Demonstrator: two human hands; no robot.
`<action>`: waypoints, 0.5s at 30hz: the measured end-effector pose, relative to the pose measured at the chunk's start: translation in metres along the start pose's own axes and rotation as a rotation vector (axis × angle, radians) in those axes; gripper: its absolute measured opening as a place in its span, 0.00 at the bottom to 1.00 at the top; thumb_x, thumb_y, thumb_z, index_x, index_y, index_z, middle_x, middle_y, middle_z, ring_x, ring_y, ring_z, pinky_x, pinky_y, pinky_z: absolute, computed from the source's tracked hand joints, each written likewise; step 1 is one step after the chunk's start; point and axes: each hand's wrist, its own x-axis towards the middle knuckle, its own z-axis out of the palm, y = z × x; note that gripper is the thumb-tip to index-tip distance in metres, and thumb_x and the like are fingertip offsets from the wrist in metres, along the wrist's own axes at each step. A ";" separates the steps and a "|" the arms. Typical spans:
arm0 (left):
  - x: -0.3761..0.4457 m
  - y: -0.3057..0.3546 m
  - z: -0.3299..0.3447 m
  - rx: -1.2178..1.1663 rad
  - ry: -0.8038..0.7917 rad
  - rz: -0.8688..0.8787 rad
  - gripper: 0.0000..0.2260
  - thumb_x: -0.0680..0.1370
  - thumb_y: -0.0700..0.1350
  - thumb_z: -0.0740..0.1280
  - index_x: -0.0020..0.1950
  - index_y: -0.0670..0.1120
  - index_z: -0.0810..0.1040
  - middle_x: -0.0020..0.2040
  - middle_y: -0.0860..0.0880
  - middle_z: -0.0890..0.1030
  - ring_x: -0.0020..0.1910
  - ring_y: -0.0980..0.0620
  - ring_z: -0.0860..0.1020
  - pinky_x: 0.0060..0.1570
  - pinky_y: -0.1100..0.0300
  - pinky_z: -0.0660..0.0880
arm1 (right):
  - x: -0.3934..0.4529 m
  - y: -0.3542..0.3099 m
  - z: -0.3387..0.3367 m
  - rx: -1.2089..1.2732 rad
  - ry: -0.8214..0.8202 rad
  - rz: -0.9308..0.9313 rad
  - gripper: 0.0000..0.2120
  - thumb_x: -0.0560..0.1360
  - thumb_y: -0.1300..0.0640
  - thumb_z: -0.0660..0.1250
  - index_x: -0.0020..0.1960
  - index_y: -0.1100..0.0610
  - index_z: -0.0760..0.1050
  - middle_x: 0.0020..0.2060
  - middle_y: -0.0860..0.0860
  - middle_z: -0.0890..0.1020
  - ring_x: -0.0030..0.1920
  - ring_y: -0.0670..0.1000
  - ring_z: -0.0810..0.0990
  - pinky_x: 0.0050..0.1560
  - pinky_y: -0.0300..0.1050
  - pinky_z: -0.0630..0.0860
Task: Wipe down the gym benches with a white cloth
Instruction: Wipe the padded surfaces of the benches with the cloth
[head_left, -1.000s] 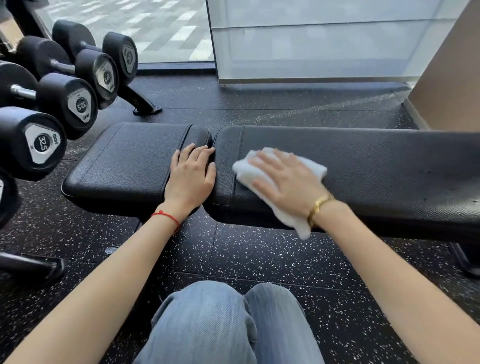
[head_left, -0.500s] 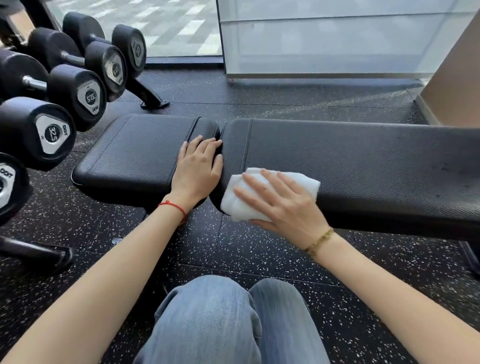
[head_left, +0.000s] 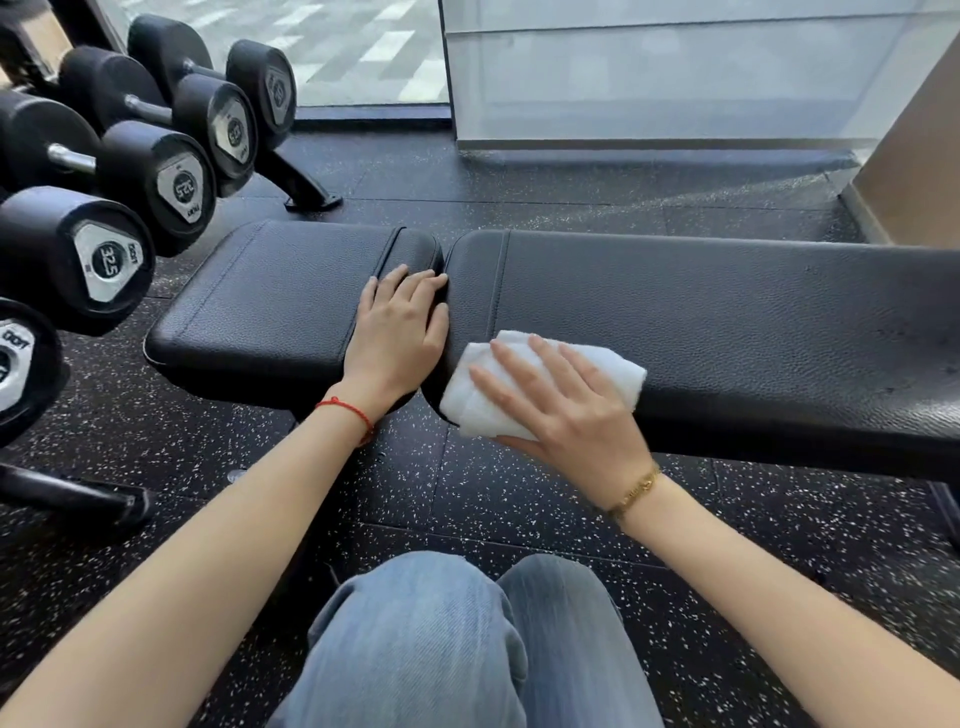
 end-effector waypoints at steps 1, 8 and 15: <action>0.000 -0.001 0.000 0.002 -0.001 0.003 0.18 0.82 0.49 0.57 0.72 0.49 0.70 0.73 0.51 0.71 0.76 0.47 0.61 0.77 0.46 0.52 | -0.010 0.011 0.000 0.004 0.000 0.007 0.29 0.80 0.35 0.55 0.75 0.50 0.66 0.72 0.53 0.72 0.68 0.59 0.74 0.66 0.57 0.72; 0.001 0.002 0.004 0.002 -0.006 -0.017 0.19 0.82 0.49 0.57 0.72 0.48 0.70 0.73 0.50 0.71 0.76 0.47 0.61 0.77 0.44 0.51 | 0.003 0.079 -0.004 0.283 -0.217 0.339 0.31 0.80 0.34 0.47 0.77 0.50 0.61 0.76 0.52 0.66 0.75 0.58 0.63 0.75 0.55 0.58; 0.001 0.001 0.001 0.014 -0.003 -0.009 0.18 0.82 0.49 0.57 0.71 0.49 0.70 0.72 0.51 0.71 0.76 0.48 0.61 0.76 0.45 0.52 | 0.060 0.037 -0.007 0.413 -0.290 0.243 0.28 0.82 0.39 0.48 0.79 0.47 0.55 0.78 0.48 0.58 0.78 0.55 0.55 0.78 0.55 0.49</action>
